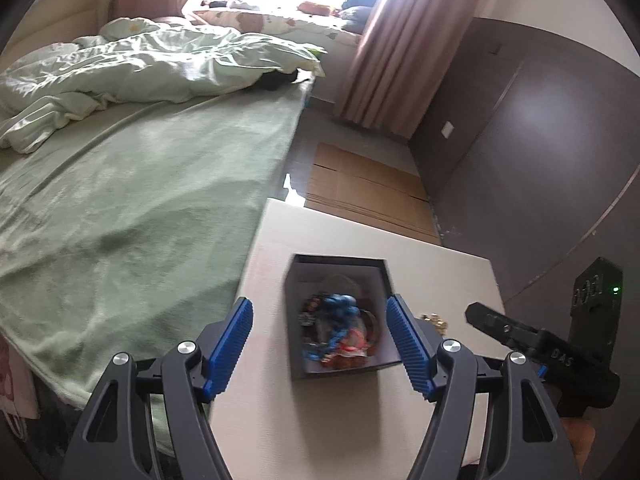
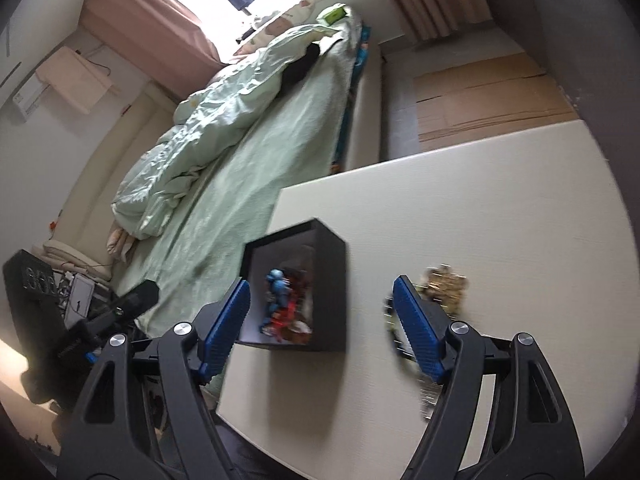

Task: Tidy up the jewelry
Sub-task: 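Grasp the dark bead bracelet with green beads with the left gripper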

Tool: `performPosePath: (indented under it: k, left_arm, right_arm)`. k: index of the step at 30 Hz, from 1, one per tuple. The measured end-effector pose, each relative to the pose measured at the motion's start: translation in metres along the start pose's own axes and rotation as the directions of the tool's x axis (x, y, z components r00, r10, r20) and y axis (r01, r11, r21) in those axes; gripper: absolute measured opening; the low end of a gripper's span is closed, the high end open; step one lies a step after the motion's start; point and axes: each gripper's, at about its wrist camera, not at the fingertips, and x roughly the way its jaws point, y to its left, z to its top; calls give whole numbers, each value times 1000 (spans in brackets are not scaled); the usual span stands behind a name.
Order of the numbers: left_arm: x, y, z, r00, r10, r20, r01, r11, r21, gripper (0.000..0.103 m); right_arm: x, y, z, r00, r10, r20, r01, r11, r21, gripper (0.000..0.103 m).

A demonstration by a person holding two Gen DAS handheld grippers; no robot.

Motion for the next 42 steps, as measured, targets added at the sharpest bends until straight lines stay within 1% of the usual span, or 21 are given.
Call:
performPosePath:
  k: [6, 10, 13, 15, 17, 18, 20, 21, 23, 25, 27, 28, 31, 32, 38, 42]
  left_arm:
    - [7, -31, -7, 999, -49, -14, 49, 998, 33, 67]
    - [16, -54, -14, 996, -88, -36, 89, 994, 55, 67]
    - [23, -68, -18, 992, -110, -56, 114, 991, 67, 63]
    - [29, -80, -23, 989, -126, -76, 131, 989, 73, 56]
    - [35, -89, -27, 987, -132, -91, 138, 988, 73, 54]
    - [38, -93, -29, 987, -131, -95, 138, 988, 72, 53]
    - [42, -100, -34, 986, -132, -104, 139, 988, 65, 52]
    - [44, -103, -37, 985, -134, -108, 140, 989, 56, 51]
    - [51, -107, -43, 984, -134, -120, 138, 990, 25, 48]
    - [56, -105, -50, 983, -130, -127, 129, 991, -14, 46]
    - [63, -104, -59, 981, -133, -138, 125, 990, -65, 41]
    - [66, -104, -62, 981, -133, -144, 122, 989, -81, 40]
    - [76, -104, -72, 980, -125, -154, 108, 987, -115, 39]
    - [80, -104, -75, 982, -116, -152, 97, 987, -128, 39]
    - [100, -102, -87, 980, -106, -171, 65, 971, -231, 37]
    - [112, -106, -91, 981, -77, -176, 28, 963, -267, 37]
  right_arm:
    - [-17, -22, -5, 999, -40, 6, 39, 999, 15, 74]
    - [-27, -34, -6, 998, -63, 16, 62, 997, 44, 74]
    - [-33, -44, -4, 996, -83, 23, 81, 994, 79, 74]
    - [-39, -52, -3, 996, -88, 33, 84, 991, 105, 73]
    - [-44, -59, -2, 995, -95, 41, 90, 989, 120, 64]
    - [-46, -62, -2, 994, -99, 42, 93, 988, 127, 62]
    - [-49, -66, -1, 994, -105, 43, 98, 986, 135, 53]
    - [-51, -68, -1, 993, -107, 42, 100, 985, 138, 52]
    - [-53, -71, -2, 993, -112, 44, 105, 984, 142, 45]
    - [-55, -73, -2, 992, -117, 46, 109, 984, 143, 44]
    - [-57, -75, -3, 992, -120, 48, 112, 983, 144, 43]
    - [-57, -76, -3, 991, -122, 48, 114, 983, 144, 39]
    - [-58, -79, -5, 992, -120, 45, 112, 983, 144, 38]
    - [-57, -79, -5, 992, -121, 45, 114, 984, 140, 35]
    - [-48, -83, -6, 992, -127, 18, 124, 984, 124, 35]
    - [-47, -83, -8, 993, -121, 13, 119, 985, 122, 35]
